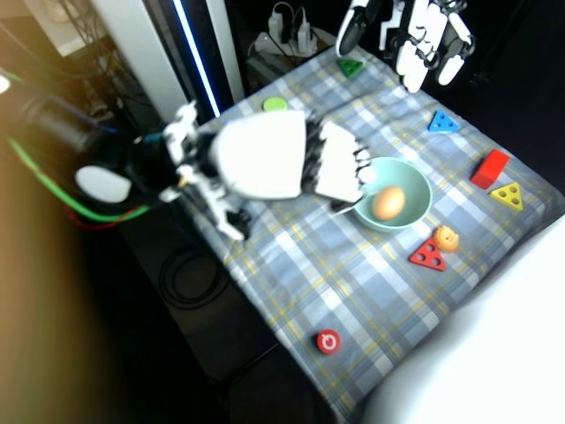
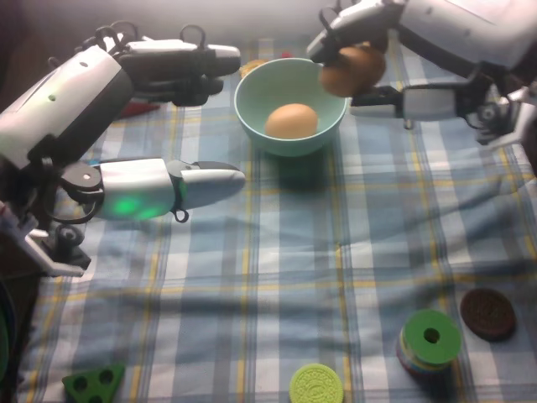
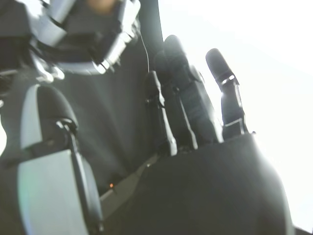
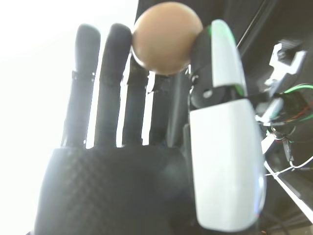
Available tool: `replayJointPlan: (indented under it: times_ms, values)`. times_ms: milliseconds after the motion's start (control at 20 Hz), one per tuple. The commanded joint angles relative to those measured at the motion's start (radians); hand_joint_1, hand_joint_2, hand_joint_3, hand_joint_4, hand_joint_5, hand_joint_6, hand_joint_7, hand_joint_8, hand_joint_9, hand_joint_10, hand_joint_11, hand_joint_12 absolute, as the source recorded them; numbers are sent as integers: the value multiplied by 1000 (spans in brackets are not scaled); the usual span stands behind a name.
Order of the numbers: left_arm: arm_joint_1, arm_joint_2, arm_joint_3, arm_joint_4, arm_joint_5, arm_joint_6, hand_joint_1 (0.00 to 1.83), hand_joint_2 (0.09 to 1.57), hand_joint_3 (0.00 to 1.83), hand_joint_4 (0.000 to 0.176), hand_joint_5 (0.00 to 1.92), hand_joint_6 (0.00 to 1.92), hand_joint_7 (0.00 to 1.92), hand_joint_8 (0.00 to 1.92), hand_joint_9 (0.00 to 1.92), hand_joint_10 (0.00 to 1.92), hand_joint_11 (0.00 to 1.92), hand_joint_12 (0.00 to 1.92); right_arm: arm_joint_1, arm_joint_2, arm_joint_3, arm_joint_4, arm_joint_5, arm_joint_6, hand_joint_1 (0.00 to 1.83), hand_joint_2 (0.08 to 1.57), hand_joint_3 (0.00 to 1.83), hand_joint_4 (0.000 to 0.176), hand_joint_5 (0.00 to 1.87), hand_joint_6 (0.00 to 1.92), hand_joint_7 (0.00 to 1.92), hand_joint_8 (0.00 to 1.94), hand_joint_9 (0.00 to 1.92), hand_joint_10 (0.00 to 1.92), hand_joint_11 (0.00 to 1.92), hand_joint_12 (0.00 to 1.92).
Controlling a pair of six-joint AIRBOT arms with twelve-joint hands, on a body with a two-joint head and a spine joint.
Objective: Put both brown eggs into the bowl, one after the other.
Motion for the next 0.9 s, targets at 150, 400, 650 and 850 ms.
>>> replayJointPlan:
  times_ms: [150, 400, 650, 850]
  values:
    - [1, 9, -1, 10, -116, -12, 861, 925, 0, 53, 668, 12, 727, 0, 767, 8, 29, 863, 49, -57, 48, 19, 26, -3, 1260, 1097, 3, 0, 1063, 645, 1018, 1124, 971, 837, 687, 1392]
    - [1, 8, -1, 10, -116, -12, 862, 923, 1, 35, 737, 10, 724, 0, 769, 4, 45, 797, 53, -96, 72, 2, -43, -3, 1339, 1103, 0, 0, 995, 821, 1033, 910, 909, 1149, 488, 1350]
    - [0, 2, 1, 0, -133, -12, 864, 940, 6, 25, 762, 9, 728, 0, 779, 9, 32, 776, 53, -99, 77, 0, -50, -3, 1358, 1121, 3, 0, 948, 919, 962, 982, 887, 1290, 574, 1256]
    - [0, 3, 2, 0, -131, -27, 850, 951, 1, 54, 792, 0, 728, 0, 707, 0, 15, 858, 53, -99, 74, 0, -51, -3, 1019, 1131, 0, 2, 701, 141, 714, 177, 823, 200, 438, 1170]
